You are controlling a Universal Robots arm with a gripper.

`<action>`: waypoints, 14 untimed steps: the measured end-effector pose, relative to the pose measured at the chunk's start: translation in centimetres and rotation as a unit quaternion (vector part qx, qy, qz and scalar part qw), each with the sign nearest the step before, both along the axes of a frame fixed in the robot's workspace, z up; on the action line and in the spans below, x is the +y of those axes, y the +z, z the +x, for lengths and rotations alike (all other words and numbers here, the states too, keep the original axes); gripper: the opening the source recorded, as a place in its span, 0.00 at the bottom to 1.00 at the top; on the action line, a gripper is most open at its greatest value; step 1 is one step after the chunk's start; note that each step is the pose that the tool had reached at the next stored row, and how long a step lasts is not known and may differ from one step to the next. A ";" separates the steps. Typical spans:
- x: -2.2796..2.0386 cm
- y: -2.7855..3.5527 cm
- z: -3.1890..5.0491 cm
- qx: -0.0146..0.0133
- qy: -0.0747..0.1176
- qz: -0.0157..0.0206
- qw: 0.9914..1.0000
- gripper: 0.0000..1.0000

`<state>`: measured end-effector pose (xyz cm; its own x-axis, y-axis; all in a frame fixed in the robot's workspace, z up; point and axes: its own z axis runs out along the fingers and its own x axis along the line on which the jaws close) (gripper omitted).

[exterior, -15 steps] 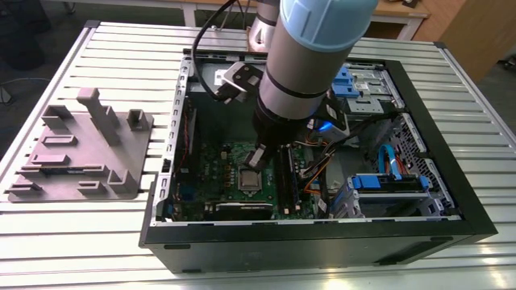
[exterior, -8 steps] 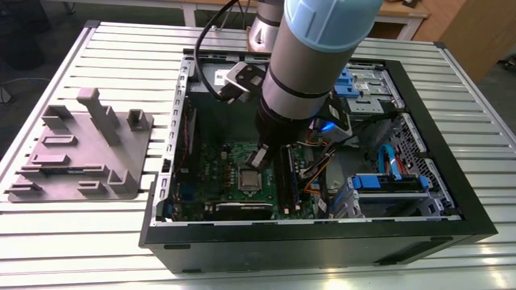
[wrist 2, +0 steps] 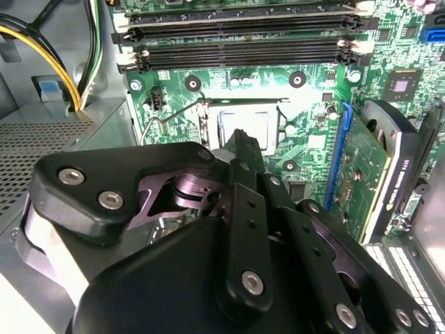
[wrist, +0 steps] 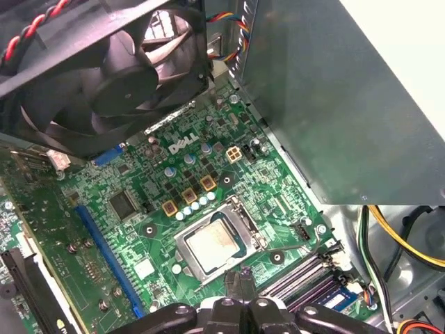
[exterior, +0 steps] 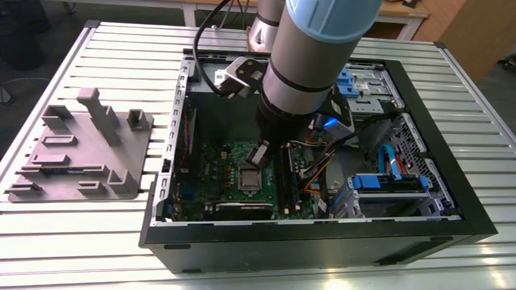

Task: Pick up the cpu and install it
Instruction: 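Install the first cpu locking lever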

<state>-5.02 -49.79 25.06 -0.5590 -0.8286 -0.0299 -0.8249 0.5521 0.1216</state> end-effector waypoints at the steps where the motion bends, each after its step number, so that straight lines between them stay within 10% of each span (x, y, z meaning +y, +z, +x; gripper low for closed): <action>1: 0.00 0.00 0.00 0.000 0.000 0.000 1.000 0.10; 14: 0.14 0.00 0.77 0.000 0.000 0.000 1.000 0.10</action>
<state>-4.25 -49.65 25.06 -0.5590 -0.8286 -0.0296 -0.8248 0.5521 0.1215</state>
